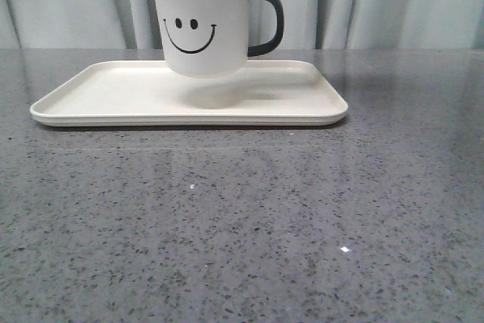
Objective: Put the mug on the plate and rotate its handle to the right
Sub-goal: 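Rotate the mug with the right gripper, turning the handle, and lower it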
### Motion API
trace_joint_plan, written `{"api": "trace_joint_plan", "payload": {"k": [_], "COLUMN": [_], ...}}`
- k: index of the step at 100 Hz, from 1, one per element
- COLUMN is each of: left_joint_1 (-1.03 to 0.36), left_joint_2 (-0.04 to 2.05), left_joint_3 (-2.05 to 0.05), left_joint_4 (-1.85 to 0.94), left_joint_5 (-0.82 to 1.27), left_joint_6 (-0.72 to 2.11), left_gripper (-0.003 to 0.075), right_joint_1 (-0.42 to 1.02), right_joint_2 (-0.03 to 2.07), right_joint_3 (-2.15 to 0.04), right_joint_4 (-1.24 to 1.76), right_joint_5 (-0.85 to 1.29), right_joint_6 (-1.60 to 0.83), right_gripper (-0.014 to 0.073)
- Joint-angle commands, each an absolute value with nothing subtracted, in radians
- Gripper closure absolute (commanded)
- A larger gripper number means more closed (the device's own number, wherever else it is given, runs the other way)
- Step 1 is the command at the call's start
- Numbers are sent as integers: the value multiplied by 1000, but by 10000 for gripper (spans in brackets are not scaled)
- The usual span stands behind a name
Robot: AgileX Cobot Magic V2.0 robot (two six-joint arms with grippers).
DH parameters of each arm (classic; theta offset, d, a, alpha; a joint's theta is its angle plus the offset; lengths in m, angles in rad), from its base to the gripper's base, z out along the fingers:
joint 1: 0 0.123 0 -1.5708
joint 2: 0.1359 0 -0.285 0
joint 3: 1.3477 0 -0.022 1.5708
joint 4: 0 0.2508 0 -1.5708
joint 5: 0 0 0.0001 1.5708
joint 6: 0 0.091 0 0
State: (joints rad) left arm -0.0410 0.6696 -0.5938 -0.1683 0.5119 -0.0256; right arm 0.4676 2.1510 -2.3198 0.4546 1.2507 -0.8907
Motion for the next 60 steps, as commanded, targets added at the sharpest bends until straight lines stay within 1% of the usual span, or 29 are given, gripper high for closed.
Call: {"api": "trace_joint_plan", "payload": {"k": [1, 60], "left_joint_1": [-39, -39], "left_joint_2": [668, 668], "left_joint_3": [-621, -621], "left_joint_4": [-176, -176], "left_joint_5": [442, 442], "left_joint_6": [-27, -27], "left_gripper": [281, 281], "right_joint_1": [442, 450], "right_joint_2": [2090, 2132], "right_joint_3": [-2356, -2354], "right_joint_4": [586, 613], "right_joint_5": [1336, 1336], "right_joint_6": [-982, -990], "right_gripper": [655, 655]}}
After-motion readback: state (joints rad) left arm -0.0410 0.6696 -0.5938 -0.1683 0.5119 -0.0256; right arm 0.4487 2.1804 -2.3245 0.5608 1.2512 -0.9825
